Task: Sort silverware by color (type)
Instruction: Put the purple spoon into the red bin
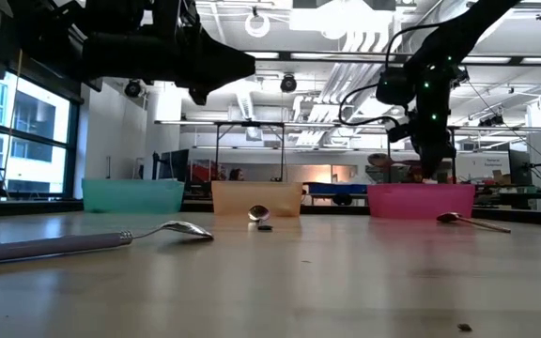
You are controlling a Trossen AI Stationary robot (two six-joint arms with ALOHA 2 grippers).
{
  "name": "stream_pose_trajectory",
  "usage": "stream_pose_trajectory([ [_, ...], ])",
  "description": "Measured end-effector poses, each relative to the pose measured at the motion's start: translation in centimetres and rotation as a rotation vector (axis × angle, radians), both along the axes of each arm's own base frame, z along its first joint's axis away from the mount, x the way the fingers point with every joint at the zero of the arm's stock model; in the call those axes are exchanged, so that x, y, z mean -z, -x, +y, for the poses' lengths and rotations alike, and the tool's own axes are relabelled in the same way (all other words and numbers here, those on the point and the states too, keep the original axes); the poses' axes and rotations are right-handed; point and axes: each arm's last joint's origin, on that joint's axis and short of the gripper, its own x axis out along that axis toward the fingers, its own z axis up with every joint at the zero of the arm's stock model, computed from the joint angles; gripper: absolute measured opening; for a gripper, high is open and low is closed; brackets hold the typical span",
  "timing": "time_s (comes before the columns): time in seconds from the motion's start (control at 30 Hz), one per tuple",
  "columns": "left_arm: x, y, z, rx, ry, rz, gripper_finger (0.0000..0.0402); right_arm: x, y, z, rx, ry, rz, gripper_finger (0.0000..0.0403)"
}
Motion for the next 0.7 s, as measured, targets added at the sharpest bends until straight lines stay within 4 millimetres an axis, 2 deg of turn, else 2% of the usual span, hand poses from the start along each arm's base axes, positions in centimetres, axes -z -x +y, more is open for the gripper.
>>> stream_pose_trajectory([
  [0.53,0.0,0.0,0.0,0.001,0.003,0.0,0.009,0.1,1.0,-0.7,-0.033,-0.064,-0.021,0.0001],
  [0.7,0.0,0.0,-0.1,0.004,0.011,0.0,0.009,1.3,0.9,-1.1,-0.031,-0.108,0.007,0.0001],
])
